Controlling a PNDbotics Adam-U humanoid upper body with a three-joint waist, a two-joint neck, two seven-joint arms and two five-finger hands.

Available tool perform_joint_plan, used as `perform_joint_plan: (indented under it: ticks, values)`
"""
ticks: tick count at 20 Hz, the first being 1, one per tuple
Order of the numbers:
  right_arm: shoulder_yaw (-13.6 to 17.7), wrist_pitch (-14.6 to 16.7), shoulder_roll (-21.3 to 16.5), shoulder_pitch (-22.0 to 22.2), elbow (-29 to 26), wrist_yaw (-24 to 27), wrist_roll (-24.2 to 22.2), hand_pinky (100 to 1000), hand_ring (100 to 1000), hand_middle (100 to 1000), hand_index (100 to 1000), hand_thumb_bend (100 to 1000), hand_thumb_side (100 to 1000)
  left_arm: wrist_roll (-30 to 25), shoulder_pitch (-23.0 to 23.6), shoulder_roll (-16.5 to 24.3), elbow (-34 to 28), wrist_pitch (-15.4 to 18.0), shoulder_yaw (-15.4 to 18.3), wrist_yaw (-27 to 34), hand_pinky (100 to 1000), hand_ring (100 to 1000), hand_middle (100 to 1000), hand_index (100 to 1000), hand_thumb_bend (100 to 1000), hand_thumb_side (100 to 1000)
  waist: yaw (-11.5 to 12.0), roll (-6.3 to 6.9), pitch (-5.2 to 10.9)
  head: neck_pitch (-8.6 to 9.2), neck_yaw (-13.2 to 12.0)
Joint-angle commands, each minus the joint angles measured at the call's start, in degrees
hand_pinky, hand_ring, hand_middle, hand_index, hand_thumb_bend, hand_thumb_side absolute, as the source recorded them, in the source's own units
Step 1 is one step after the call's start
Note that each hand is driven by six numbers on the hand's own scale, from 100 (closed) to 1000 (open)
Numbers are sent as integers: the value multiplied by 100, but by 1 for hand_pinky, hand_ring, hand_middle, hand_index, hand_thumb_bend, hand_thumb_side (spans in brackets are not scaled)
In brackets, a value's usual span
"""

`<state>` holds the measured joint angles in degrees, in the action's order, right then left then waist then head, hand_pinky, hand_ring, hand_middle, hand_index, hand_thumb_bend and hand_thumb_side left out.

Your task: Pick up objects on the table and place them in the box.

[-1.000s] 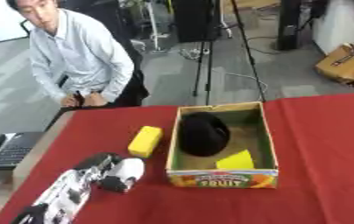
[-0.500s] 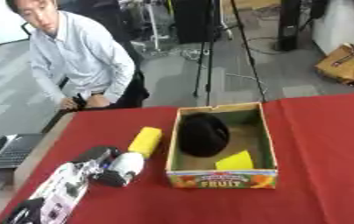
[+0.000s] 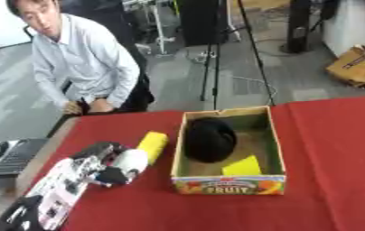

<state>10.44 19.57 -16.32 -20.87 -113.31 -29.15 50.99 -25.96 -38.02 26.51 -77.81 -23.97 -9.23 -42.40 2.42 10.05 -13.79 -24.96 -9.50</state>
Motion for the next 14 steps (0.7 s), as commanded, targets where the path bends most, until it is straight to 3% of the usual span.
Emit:
perform_joint_plan:
  ticks: [1,14]
  values:
    - [0,74,-66,-52,-128,-2,98,738,703,575,559,100,929,-72,-185,262,-138,11,24,31,1000,811,800,641,173,379,-5,-27,137,-27,2]
    - [-22,58,-70,-43,-128,10,98,739,704,575,559,100,930,-334,-765,284,93,94,-48,12,1000,808,794,662,167,379,-93,7,164,10,-18]
